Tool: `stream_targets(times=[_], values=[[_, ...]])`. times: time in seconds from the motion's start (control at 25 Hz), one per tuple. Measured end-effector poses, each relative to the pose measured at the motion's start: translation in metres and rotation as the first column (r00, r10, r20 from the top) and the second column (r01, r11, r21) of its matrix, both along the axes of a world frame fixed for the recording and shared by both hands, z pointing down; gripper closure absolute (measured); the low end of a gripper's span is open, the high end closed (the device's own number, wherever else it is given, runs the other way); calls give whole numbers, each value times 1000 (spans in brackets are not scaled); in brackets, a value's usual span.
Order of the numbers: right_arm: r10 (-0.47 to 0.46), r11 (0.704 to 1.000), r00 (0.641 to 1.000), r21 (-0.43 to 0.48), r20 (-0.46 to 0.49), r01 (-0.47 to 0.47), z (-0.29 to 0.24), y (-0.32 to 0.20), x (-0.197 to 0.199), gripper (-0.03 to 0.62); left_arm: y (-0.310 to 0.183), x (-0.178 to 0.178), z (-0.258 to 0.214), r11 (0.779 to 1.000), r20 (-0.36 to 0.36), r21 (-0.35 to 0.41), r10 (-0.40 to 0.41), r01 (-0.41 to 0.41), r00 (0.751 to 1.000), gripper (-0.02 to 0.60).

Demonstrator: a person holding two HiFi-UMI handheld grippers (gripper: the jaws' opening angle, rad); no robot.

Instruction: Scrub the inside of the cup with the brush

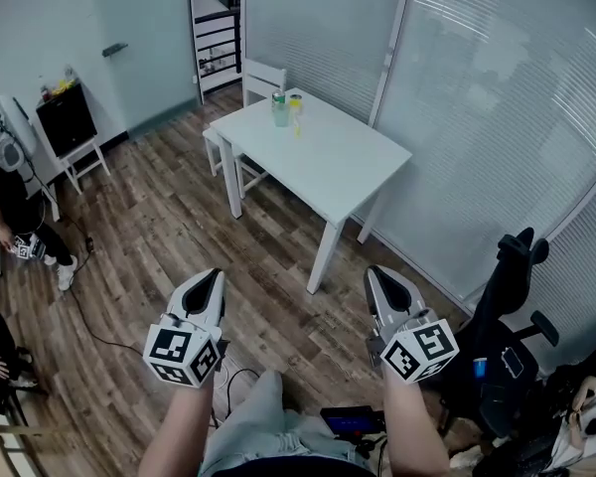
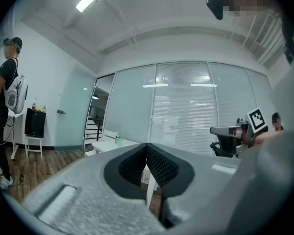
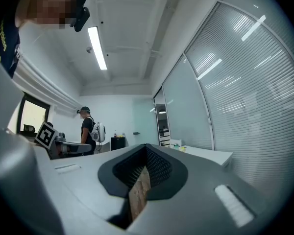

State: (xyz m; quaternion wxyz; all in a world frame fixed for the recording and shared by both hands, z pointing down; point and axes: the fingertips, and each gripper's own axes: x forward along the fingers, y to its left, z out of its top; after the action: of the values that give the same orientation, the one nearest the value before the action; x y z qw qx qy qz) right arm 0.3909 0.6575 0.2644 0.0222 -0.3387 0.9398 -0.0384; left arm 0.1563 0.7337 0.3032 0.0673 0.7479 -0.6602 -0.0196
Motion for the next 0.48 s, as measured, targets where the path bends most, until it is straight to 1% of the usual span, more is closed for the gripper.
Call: stream_targets(times=[0.2,0.48], values=[[-16,1000,1000,-3,0,16,3,-15,-9,591,-18,-2,2,1000,9,3,4,-4,1000,581],[-24,1000,1000,-7,-9,23,10,-57,-32,591,-63,-23,11,1000,-6,0,9,-9,1000,581]])
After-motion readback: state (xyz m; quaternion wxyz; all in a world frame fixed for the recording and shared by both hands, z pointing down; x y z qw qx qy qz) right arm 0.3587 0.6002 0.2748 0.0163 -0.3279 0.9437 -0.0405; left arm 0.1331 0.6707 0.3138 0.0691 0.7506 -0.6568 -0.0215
